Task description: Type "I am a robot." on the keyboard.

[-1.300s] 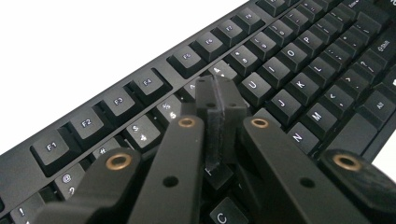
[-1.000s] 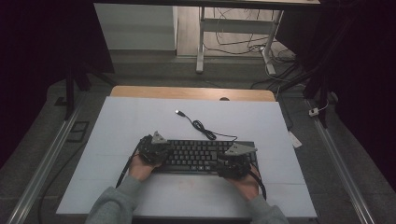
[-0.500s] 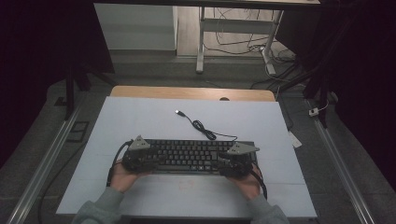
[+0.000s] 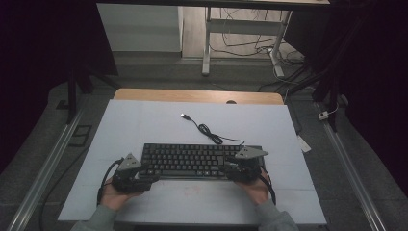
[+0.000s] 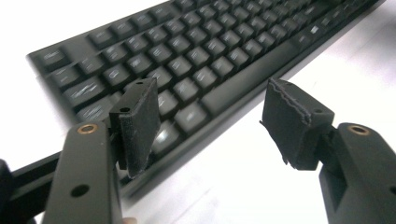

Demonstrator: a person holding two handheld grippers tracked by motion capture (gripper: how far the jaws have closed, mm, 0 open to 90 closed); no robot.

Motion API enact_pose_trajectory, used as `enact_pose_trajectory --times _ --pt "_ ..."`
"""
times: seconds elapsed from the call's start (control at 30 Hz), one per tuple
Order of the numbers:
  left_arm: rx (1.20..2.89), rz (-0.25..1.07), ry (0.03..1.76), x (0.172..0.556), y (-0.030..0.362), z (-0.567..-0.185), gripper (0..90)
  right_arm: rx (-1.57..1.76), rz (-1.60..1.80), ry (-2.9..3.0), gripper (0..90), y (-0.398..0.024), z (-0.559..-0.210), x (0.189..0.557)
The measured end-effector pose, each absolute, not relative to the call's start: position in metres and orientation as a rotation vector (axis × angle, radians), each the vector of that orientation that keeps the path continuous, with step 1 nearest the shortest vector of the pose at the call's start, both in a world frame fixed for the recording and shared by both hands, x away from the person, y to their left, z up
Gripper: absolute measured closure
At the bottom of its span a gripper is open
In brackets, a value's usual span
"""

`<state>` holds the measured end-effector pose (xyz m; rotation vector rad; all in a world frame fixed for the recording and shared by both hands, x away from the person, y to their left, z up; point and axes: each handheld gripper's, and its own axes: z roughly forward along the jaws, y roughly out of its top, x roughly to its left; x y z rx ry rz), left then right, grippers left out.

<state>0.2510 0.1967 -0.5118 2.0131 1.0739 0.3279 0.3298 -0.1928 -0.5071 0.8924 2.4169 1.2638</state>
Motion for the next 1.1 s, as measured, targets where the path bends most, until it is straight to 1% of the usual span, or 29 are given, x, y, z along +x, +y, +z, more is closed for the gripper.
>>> enact_pose_trajectory --times 0.17,0.27,0.3,0.37,0.43,0.5,0.53,0.6,0.9,1.1 --pt "1.984 0.339 1.084 0.238 0.209 -0.513 35.2 0.888 1.265 2.418 47.1 -0.193 -0.507 0.330" --pt "1.983 0.337 1.090 0.237 0.211 -0.515 34.9 0.876 1.270 2.421 49.0 -0.192 -0.507 0.330" --pt "1.984 0.336 1.090 0.237 0.211 -0.515 34.9 0.873 1.280 2.423 51.2 -0.192 -0.507 0.330" --pt "1.982 0.338 1.091 0.238 0.210 -0.515 34.8 0.863 1.283 2.424 59.9 -0.191 -0.506 0.330" --pt "1.983 0.338 1.088 0.238 0.209 -0.515 34.8 0.849 1.312 2.437 71.8 -0.191 -0.505 0.330" --pt "1.986 0.339 1.085 0.237 0.208 -0.515 34.8 0.841 1.333 2.454 81.0 -0.189 -0.503 0.331" --pt "1.989 0.339 1.083 0.237 0.207 -0.516 34.8 0.836 1.353 2.456 84.9 -0.187 -0.502 0.331" --pt "1.989 0.339 1.084 0.237 0.207 -0.516 34.8 0.821 1.345 2.465 89.5 -0.184 -0.500 0.331" --pt "1.990 0.336 1.090 0.235 0.207 -0.518 34.8 0.797 1.318 2.533 89.7 -0.155 -0.502 0.340" --pt "2.006 0.325 1.089 0.237 0.208 -0.522 34.8 0.747 1.283 2.593 89.6 -0.133 -0.511 0.346"
